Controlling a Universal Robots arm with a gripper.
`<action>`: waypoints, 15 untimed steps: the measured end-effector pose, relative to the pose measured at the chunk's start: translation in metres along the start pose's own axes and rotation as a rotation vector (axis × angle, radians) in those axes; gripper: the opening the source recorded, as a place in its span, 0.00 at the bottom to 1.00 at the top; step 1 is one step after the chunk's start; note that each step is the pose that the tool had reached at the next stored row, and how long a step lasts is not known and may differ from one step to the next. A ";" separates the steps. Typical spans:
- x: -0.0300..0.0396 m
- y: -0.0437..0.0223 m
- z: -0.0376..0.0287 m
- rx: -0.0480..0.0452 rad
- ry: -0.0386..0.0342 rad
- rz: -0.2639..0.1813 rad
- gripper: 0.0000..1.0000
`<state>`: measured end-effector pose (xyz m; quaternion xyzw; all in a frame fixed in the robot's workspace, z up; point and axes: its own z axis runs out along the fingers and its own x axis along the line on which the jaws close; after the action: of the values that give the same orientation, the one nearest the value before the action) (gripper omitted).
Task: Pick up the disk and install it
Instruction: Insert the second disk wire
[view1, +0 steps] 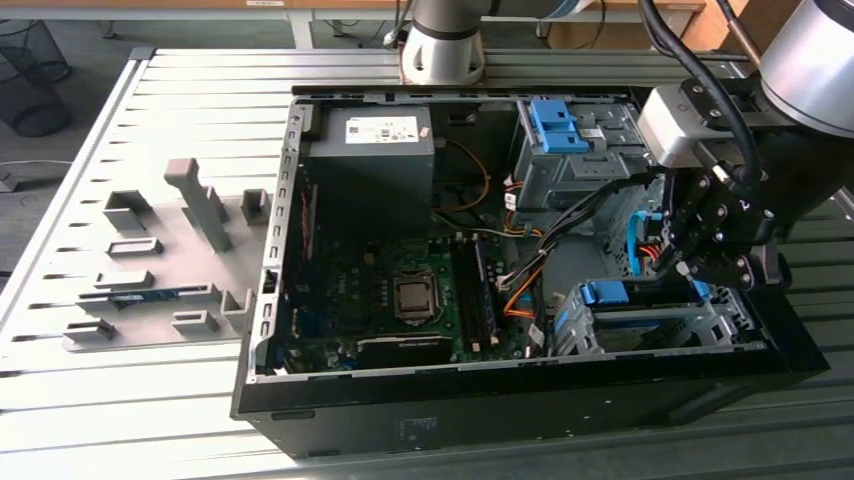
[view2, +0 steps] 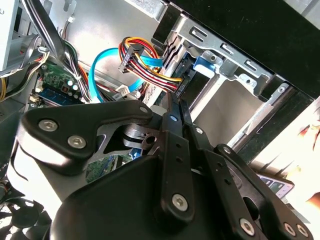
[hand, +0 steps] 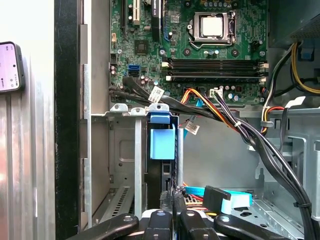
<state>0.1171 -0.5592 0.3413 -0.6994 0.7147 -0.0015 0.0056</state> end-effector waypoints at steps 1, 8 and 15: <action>0.0000 0.0000 0.0000 0.0000 0.0000 0.000 0.16; 0.0000 0.0000 -0.0001 0.0000 0.0000 0.000 0.16; 0.0003 0.0081 -0.0002 0.0000 -0.0014 0.000 0.16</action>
<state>0.1090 -0.5593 0.3414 -0.6994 0.7147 -0.0010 0.0061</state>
